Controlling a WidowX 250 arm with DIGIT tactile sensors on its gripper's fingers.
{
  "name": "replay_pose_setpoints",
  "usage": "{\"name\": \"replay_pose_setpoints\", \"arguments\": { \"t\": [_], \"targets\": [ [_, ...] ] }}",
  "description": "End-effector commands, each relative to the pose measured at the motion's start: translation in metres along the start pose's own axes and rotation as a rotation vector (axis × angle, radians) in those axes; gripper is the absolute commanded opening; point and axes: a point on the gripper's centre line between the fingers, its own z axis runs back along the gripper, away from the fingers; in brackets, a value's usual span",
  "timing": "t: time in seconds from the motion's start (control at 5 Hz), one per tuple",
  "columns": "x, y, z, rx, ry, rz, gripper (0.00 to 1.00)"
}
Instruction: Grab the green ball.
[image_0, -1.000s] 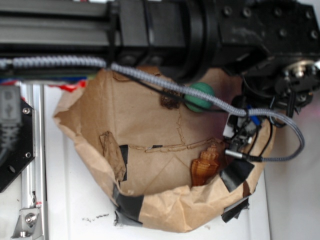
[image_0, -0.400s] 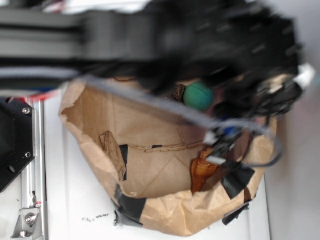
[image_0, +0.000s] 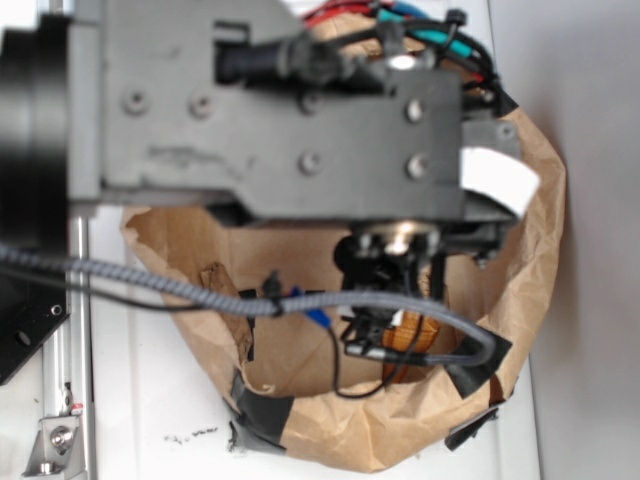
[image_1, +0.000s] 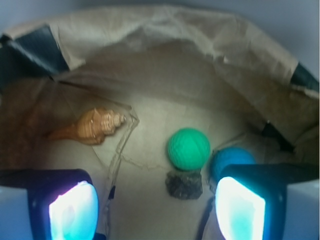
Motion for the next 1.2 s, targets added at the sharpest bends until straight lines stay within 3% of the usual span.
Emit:
{"name": "replay_pose_setpoints", "arguments": {
  "t": [0.0,1.0],
  "targets": [
    [0.033,-0.004,-0.029,0.079,-0.05,-0.077,1.0],
    [0.023,0.006,-0.043,0.024,-0.084,-0.047,1.0]
  ]
}}
